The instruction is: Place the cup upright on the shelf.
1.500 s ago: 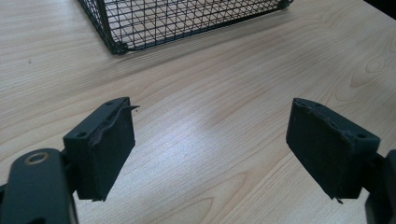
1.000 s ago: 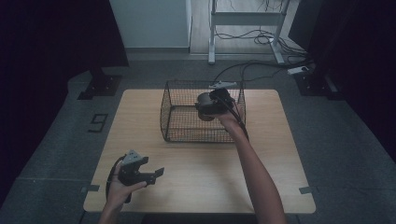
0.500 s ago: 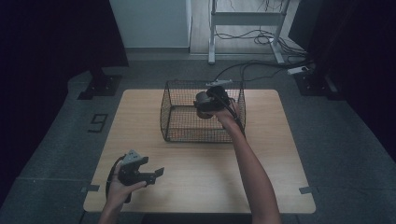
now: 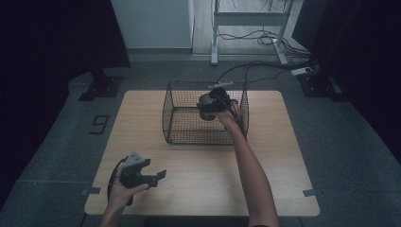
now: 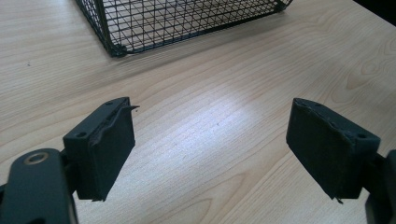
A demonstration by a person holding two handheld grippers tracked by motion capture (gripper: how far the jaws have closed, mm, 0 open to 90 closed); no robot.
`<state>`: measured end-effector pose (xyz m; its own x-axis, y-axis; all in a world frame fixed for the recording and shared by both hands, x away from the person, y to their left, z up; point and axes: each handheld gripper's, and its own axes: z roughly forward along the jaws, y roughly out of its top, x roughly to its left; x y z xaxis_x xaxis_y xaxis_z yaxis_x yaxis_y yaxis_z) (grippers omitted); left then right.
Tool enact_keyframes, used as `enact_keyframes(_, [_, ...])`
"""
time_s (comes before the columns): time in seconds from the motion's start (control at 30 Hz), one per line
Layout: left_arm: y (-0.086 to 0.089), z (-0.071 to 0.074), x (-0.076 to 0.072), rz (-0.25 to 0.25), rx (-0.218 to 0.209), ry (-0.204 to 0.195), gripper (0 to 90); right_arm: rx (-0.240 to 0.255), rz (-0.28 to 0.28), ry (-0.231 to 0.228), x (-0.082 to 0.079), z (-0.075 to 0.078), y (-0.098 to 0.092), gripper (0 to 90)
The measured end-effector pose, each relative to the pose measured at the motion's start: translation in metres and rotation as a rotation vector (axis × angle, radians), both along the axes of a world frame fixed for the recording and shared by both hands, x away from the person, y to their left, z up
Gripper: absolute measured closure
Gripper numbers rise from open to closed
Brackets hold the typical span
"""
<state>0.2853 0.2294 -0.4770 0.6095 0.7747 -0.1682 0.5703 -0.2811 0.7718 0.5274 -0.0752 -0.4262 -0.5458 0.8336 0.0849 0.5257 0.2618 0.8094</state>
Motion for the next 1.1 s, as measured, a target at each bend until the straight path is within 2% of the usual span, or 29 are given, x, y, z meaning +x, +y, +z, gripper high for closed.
enact_keyframes(0.57, [0.001, 0.0, 0.0, 0.003, -0.001, 0.0, 15.7, -0.026, -0.019, 0.057, 0.019, -0.024, 0.003, 13.4])
enact_keyframes(0.97, [0.003, 0.0, 0.0, 0.006, -0.003, -0.001, 15.6, -0.047, -0.029, 0.091, 0.028, -0.033, 0.005, 13.4])
enact_keyframes(1.1, [0.003, 0.0, 0.001, 0.007, -0.003, -0.001, 15.7, -0.067, -0.03, 0.103, 0.031, -0.036, 0.007, 13.4])
